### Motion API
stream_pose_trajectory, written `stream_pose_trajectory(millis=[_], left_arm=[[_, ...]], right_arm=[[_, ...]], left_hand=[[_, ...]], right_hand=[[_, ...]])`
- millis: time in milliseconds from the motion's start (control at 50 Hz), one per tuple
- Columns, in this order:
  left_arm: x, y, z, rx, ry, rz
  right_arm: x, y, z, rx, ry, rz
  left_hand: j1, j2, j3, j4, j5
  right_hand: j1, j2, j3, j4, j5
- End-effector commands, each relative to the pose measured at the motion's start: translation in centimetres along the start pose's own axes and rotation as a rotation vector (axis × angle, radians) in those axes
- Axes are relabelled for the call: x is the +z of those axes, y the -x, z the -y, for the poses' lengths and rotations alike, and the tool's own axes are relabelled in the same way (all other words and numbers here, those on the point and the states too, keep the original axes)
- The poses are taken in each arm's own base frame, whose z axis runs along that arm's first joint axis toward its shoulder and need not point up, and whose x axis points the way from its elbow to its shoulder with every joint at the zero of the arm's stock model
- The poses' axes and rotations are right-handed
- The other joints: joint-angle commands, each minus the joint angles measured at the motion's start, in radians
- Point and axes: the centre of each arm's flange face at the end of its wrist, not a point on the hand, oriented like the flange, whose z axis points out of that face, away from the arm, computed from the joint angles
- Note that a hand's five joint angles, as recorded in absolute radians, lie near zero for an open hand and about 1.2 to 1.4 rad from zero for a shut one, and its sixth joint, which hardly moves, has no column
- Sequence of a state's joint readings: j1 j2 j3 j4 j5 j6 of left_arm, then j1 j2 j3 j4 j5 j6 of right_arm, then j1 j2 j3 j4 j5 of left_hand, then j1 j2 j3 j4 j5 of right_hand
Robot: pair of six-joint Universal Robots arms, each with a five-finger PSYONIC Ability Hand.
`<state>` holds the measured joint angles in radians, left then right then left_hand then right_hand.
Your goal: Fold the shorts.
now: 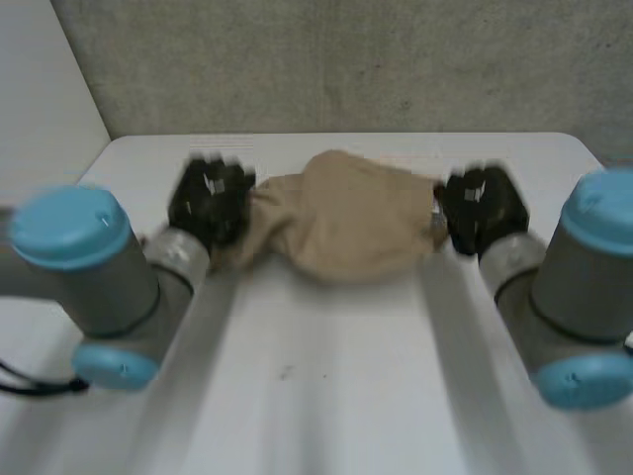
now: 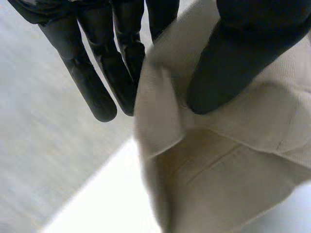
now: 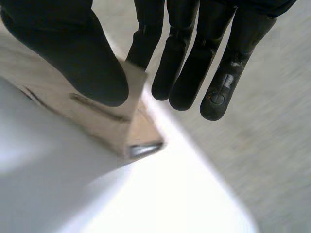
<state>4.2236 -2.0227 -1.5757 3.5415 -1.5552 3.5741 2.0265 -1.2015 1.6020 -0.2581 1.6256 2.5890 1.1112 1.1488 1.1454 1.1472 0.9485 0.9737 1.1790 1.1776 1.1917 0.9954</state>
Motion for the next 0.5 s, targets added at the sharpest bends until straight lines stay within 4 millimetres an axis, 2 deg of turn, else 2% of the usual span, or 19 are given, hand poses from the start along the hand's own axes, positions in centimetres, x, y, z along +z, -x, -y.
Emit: stream_pose_trajectory(millis=[20, 80, 180, 340, 500], left_arm=[[-3.0, -2.2, -5.1, 0.049, 0.233, -0.123], [-3.8, -2.1, -4.7, 0.095, 0.251, -0.139], [-5.1, -0.7, -1.9, 0.128, 0.203, -0.113], [-7.8, 1.0, 1.2, 0.121, 0.133, -0.032], [-11.0, 0.7, 1.2, 0.047, 0.148, -0.022]], right_arm=[[-1.5, 2.6, -4.6, 0.012, 0.109, 0.116], [-1.9, 2.7, -4.9, 0.017, 0.125, 0.126], [-2.2, 2.6, -5.0, 0.045, 0.134, 0.121], [-2.5, 1.4, -5.7, 0.139, 0.164, 0.091], [-2.2, 0.7, -6.2, 0.180, 0.178, 0.065]], left_hand=[[-0.325, -0.362, -0.359, -0.361, -0.337], [-0.398, -0.436, -0.432, -0.434, -0.410], [-0.905, -0.943, -0.940, -0.941, -0.917], [-0.933, -0.970, -0.967, -0.969, -0.945], [-0.851, -0.888, -0.885, -0.887, -0.863]], right_hand=[[0.423, 0.217, 0.219, 0.205, 0.226], [0.423, 0.217, 0.219, 0.205, 0.226], [0.423, 0.217, 0.219, 0.205, 0.226], [0.423, 0.217, 0.219, 0.205, 0.226], [0.423, 0.217, 0.219, 0.205, 0.226]])
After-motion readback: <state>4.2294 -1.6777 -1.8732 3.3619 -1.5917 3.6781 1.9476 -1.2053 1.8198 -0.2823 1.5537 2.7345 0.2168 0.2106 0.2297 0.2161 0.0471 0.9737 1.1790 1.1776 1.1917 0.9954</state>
